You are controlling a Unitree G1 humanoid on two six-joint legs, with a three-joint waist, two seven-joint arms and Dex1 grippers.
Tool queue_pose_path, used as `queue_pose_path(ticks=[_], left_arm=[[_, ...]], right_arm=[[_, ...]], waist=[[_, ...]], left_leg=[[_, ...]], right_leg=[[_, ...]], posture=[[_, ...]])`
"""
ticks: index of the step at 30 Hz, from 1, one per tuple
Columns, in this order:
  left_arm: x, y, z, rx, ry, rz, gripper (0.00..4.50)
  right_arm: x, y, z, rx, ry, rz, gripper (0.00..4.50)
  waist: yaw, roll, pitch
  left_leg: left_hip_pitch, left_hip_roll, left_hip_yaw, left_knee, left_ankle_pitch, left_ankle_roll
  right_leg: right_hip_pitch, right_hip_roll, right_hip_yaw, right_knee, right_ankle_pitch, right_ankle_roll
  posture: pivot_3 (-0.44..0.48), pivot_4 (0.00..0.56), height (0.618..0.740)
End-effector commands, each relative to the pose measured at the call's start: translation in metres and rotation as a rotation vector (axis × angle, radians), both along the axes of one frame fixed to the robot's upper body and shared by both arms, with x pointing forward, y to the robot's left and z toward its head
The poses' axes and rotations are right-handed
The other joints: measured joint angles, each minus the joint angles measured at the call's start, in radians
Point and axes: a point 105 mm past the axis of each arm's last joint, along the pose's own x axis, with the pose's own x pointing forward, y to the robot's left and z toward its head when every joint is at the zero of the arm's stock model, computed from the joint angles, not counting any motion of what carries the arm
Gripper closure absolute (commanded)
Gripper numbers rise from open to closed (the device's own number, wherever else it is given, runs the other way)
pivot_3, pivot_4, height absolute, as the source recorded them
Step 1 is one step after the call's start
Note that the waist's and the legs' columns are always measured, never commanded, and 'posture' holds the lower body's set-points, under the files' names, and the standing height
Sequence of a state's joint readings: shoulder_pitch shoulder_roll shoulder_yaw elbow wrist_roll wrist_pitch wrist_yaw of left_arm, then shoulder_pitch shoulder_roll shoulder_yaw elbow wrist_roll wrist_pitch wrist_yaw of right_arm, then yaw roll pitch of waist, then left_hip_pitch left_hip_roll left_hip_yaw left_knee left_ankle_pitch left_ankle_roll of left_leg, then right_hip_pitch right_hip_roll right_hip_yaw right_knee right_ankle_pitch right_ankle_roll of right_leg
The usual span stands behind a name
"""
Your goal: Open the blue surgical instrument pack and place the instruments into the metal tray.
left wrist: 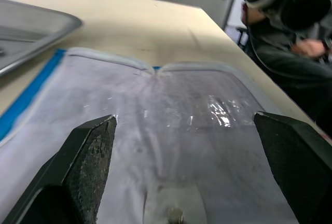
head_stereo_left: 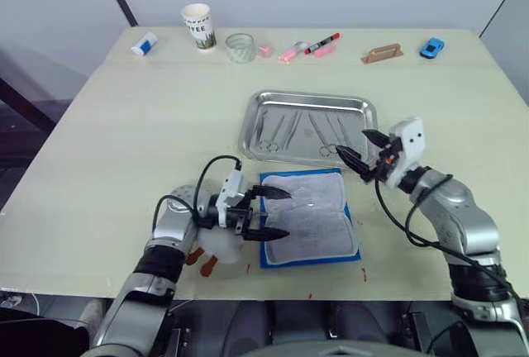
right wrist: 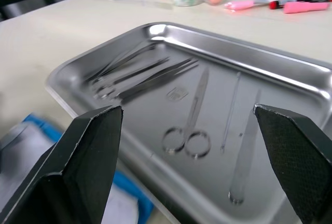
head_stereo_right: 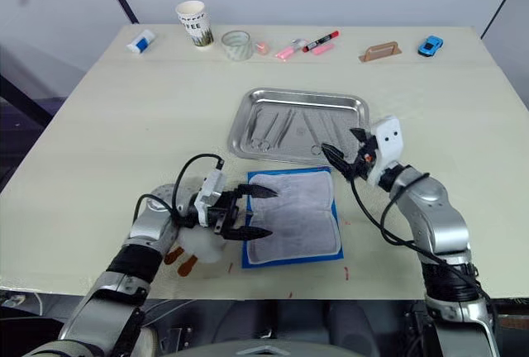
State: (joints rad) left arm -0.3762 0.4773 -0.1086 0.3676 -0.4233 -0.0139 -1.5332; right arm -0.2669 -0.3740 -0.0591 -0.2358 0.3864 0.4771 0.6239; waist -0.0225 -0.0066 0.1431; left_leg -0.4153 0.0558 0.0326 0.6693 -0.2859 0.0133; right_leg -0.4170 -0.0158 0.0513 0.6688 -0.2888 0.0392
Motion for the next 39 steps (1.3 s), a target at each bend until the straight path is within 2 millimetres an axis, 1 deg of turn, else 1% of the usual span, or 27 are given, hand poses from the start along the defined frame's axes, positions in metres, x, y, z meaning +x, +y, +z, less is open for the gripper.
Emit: queue_pose_path(ticks=[1,4,5,7,12,15,20,24,27,31,33,35,38,39], left_arm=[[0.007,0.012,0.02,-0.05,-0.039,0.098,0.0],[0.014,0.031,0.032,-0.06,-0.063,0.209,0.0],[0.016,0.042,0.036,-0.061,-0.07,0.259,0.0],[0.017,0.057,0.041,-0.055,-0.078,0.324,0.0],[0.017,0.079,0.053,-0.079,-0.094,0.465,0.0],[0.016,0.093,0.055,-0.059,-0.12,0.558,0.0],[0.002,0.118,0.047,-0.023,-0.097,0.691,0.0],[-0.006,0.127,0.04,0.011,-0.076,0.738,0.0],[-0.017,0.141,0.025,0.088,-0.052,0.826,0.0],[-0.026,0.151,0.013,0.152,-0.025,0.877,0.0],[-0.03,0.156,0.009,0.175,-0.02,0.887,0.0],[-0.034,0.159,0.007,0.188,-0.015,0.893,0.0],[-0.036,0.16,0.007,0.191,-0.015,0.894,0.0],[-0.038,0.161,0.006,0.201,-0.009,0.895,0.0]], right_arm=[[-0.014,-0.004,0.019,0.018,-0.098,0.056,0.09],[-0.026,-0.014,0.014,0.025,-0.109,0.082,0.09],[-0.032,-0.018,0.01,0.023,-0.101,0.095,0.09],[-0.039,-0.027,0.003,0.02,-0.084,0.102,0.09],[-0.053,-0.046,-0.009,0.021,-0.031,0.107,0.09],[-0.064,-0.06,-0.018,0.008,0.004,0.103,0.09],[-0.081,-0.08,-0.028,-0.003,0.033,0.067,0.09],[-0.089,-0.086,-0.033,-0.015,0.045,0.048,0.09],[-0.101,-0.102,-0.04,-0.02,0.05,-0.015,0.09],[-0.111,-0.115,-0.049,-0.066,0.048,-0.07,0.09],[-0.116,-0.119,-0.051,-0.059,0.055,-0.09,0.09],[-0.121,-0.122,-0.055,-0.061,0.066,-0.096,0.09],[-0.124,-0.123,-0.056,-0.066,0.071,-0.101,0.09],[-0.126,-0.127,-0.058,-0.069,0.078,-0.115,0.09]], waist=[[0.004,-0.002,0.002],[0.008,-0.005,0.005],[0.009,-0.006,0.006],[0.009,-0.007,0.007],[0.01,-0.007,0.009],[0.011,-0.007,0.009],[0.009,-0.007,0.009],[0.01,-0.007,0.009],[0.012,-0.007,0.009],[0.012,-0.008,0.009],[0.011,-0.008,0.009],[0.011,-0.008,0.009],[0.011,-0.008,0.009],[0.011,-0.008,0.009]], left_leg=[[0.0,0.0,0.0,0.0,0.0,0.0],[0.0,0.0,-0.001,0.0,0.0,0.0],[0.0,0.0,-0.001,0.0,0.0,0.0],[0.0,0.0,-0.001,0.0,0.0,0.0],[0.0,0.0,-0.001,0.001,0.0,0.0],[0.001,0.0,-0.002,0.001,0.0,0.0],[0.001,0.0,-0.004,0.001,0.0,-0.001],[0.002,0.0,-0.004,0.002,0.0,-0.001],[0.003,0.0,-0.004,0.004,0.0,-0.001],[0.003,0.0,-0.004,0.005,0.0,-0.001],[0.004,0.0,-0.004,0.007,0.0,-0.001],[0.006,0.0,-0.004,0.007,0.001,-0.001],[0.011,0.0,-0.001,0.007,0.001,-0.001],[0.013,0.0,0.0,0.007,0.0,-0.001]], right_leg=[[0.0,0.0,0.0,0.0,0.0,0.0],[0.0,-0.001,-0.001,-0.001,0.0,0.0],[0.0,-0.001,-0.002,-0.001,0.0,0.0],[0.001,-0.001,-0.002,-0.001,0.0,0.0],[0.002,-0.002,-0.003,0.0,0.0,0.0],[0.004,-0.002,-0.004,0.0,0.0,0.0],[0.004,-0.002,-0.005,0.0,0.0,0.0],[0.004,-0.003,-0.005,0.003,0.0,0.0],[0.005,-0.003,-0.005,0.006,0.0,0.0],[0.005,-0.003,-0.005,0.007,0.0,0.0],[0.006,-0.003,-0.005,0.009,0.0,0.0],[0.008,-0.003,-0.004,0.01,0.0,0.0],[0.01,-0.002,-0.002,0.01,0.0,0.0],[0.012,-0.002,-0.001,0.01,0.0,0.0]], posture=[[0.0,0.15,0.718],[0.0,0.15,0.718],[0.0,0.15,0.718],[0.0,0.15,0.718],[0.0,0.15,0.718],[0.0,0.15,0.718],[0.0,0.15,0.718],[0.0,0.15,0.718],[0.0,0.15,0.718],[0.0,0.15,0.718],[0.0,0.15,0.718],[0.0,0.15,0.718],[0.0,0.15,0.718],[0.0,0.15,0.718]])
